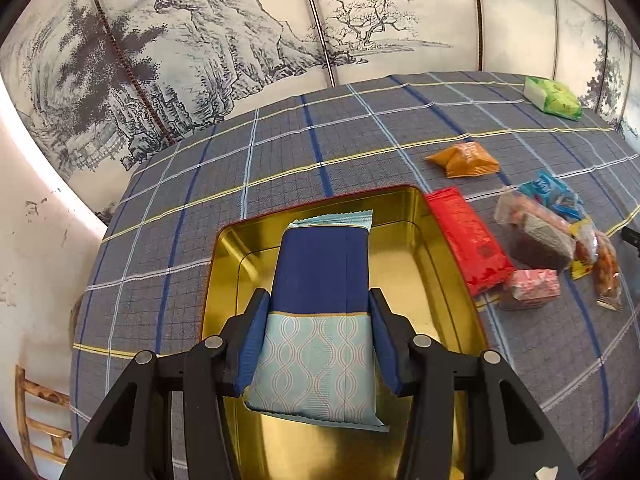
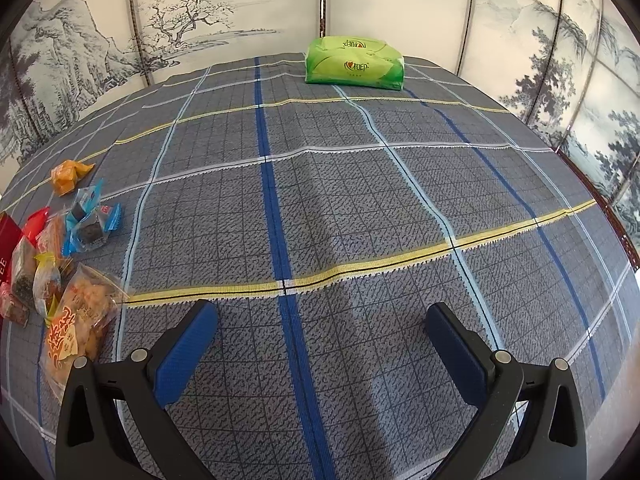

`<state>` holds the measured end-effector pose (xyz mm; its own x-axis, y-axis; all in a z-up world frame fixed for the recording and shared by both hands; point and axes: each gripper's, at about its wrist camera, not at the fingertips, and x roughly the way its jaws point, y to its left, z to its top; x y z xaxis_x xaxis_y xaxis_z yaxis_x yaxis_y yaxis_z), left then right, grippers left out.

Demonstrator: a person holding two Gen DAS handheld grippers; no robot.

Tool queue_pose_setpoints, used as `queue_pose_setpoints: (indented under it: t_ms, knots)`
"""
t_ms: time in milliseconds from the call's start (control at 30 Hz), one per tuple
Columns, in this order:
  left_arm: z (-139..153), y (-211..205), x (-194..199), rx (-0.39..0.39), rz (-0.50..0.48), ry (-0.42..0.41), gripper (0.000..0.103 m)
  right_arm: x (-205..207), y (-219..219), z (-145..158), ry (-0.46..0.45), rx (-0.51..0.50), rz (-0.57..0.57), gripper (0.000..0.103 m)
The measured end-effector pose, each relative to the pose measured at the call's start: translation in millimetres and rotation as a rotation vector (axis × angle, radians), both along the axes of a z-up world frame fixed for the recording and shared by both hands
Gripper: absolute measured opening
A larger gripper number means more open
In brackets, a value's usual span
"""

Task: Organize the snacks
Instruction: 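Carry the blue-and-mint packet over the gold tray and release it, then grasp the clear bag of crackers with the right gripper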

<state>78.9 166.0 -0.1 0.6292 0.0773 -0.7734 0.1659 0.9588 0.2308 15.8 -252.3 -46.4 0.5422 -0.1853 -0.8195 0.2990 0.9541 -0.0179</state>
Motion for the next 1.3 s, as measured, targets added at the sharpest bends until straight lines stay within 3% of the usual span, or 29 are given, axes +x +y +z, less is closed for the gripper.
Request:
queue_pose_setpoints:
  t_ms: [700, 767, 833, 1067, 1300]
  knots:
    - [-27, 22, 45, 0.049, 0.035, 0.068, 0.045, 0, 0, 1, 0.001, 0.001, 0.000, 0.103]
    - [-29, 23, 47, 0.056, 0.037, 0.073, 0.044, 0, 0, 1, 0.001, 0.001, 0.000, 0.103]
    - [-30, 24, 48, 0.062, 0.040, 0.074, 0.033, 0, 0, 1, 0.001, 0.001, 0.000, 0.103]
    - [-27, 24, 49, 0.078, 0.046, 0.056, 0.034, 0, 0, 1, 0.002, 0.001, -0.001, 0.103]
    - [-15, 21, 34, 0.064, 0.057, 0.026, 0.048, 1, 0, 1, 0.003, 0.003, 0.001, 0.103]
